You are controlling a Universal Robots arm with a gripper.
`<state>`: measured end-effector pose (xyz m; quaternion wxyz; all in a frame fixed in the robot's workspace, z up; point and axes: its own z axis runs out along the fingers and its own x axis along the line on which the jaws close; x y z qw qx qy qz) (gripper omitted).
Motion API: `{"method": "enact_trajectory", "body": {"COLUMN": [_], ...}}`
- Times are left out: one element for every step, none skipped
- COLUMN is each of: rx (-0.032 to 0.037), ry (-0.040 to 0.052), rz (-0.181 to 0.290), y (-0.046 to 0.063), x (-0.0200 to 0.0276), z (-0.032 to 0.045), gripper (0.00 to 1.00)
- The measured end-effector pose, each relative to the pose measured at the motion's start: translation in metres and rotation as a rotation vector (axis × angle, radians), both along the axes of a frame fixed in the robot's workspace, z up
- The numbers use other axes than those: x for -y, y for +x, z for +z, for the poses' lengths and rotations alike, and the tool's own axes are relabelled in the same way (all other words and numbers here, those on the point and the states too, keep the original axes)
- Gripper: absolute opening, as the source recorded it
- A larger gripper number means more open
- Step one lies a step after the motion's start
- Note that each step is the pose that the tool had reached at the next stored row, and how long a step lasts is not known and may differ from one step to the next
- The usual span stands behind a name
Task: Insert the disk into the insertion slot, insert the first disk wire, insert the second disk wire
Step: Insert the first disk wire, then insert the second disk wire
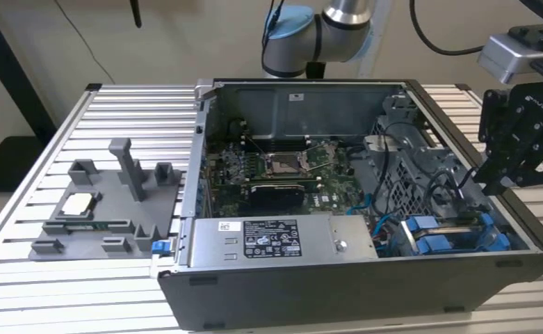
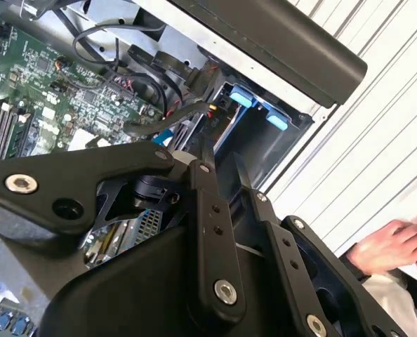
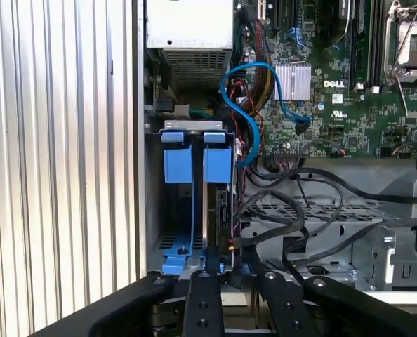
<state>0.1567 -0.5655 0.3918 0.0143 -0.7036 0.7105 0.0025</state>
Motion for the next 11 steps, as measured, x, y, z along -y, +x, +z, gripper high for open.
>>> {"method": "enact_trajectory", "body": {"rx": [0.0, 0.0, 0.0, 0.0, 0.0, 0.0, 0.0, 0.0, 0.0, 0.0, 0.0], "ry": [0.0, -0.0001, -0.0003, -0.0003, -0.0003, -0.0003, -0.0002, -0.0003, -0.0003, -0.0002, -0.0003], "rz": [0.0, 0.0, 0.0, 0.0, 0.0, 0.0, 0.0, 0.0, 0.0, 0.0, 0.0], "y": [0.0, 0.0, 0.0, 0.0, 0.0, 0.0, 0.0, 0.0, 0.0, 0.0, 0.0], "x": [0.0, 0.0, 0.0, 0.0, 0.0, 0.0, 0.0, 0.0, 0.0, 0.0, 0.0], "z": [0.0, -0.0001, -0.0001, -0.0001, -0.0001, -0.0004, -0.0004, -0.0004, -0.0004, -0.0005, -0.0005], "gripper": [0.27, 0.27, 0.27, 0.27, 0.27, 0.27, 0.27, 0.27, 0.27, 0.27, 0.27]}}
